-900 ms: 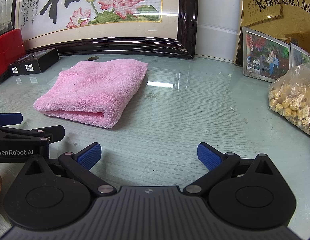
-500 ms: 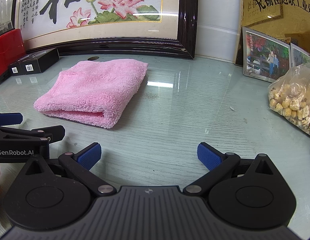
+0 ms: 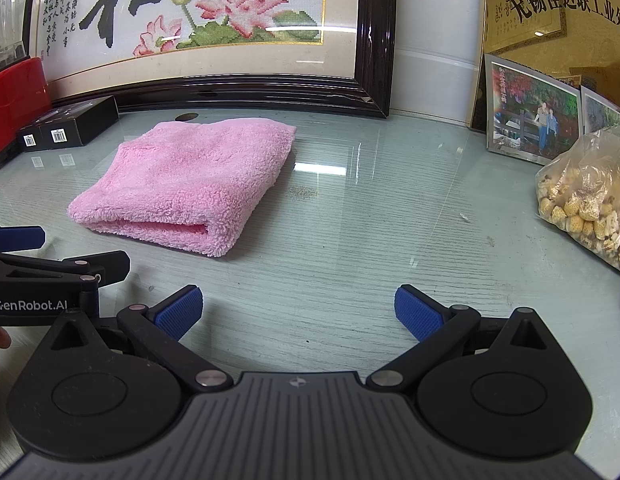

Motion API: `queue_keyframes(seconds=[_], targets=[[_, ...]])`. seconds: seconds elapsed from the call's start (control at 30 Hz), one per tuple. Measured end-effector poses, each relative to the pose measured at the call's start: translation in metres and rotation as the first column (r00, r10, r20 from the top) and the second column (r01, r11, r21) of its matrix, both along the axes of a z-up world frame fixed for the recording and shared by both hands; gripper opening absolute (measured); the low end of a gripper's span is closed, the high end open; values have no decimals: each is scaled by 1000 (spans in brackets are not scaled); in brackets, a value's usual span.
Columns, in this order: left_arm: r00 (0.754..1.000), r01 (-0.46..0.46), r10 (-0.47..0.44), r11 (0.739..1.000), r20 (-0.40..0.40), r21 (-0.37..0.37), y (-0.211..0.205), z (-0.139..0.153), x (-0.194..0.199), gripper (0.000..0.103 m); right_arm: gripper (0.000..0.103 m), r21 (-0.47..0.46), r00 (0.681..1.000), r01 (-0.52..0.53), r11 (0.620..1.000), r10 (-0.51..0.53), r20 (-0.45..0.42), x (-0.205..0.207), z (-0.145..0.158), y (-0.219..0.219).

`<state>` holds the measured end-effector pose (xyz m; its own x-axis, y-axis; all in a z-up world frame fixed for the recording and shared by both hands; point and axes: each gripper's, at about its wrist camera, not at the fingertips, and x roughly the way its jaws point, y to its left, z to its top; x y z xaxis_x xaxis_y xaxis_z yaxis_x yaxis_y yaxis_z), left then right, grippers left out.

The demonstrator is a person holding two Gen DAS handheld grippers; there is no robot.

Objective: Fold towel

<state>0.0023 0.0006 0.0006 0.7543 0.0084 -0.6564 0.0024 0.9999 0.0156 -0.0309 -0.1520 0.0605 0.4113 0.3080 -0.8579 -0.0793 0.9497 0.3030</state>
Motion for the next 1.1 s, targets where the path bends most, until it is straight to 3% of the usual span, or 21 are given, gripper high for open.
queue_keyframes(seconds=[1.1], targets=[[1000,-3,3,1000,3,-3,-2,0,-2,103,103,0,1000,0,1000,0,0,1,1,0]])
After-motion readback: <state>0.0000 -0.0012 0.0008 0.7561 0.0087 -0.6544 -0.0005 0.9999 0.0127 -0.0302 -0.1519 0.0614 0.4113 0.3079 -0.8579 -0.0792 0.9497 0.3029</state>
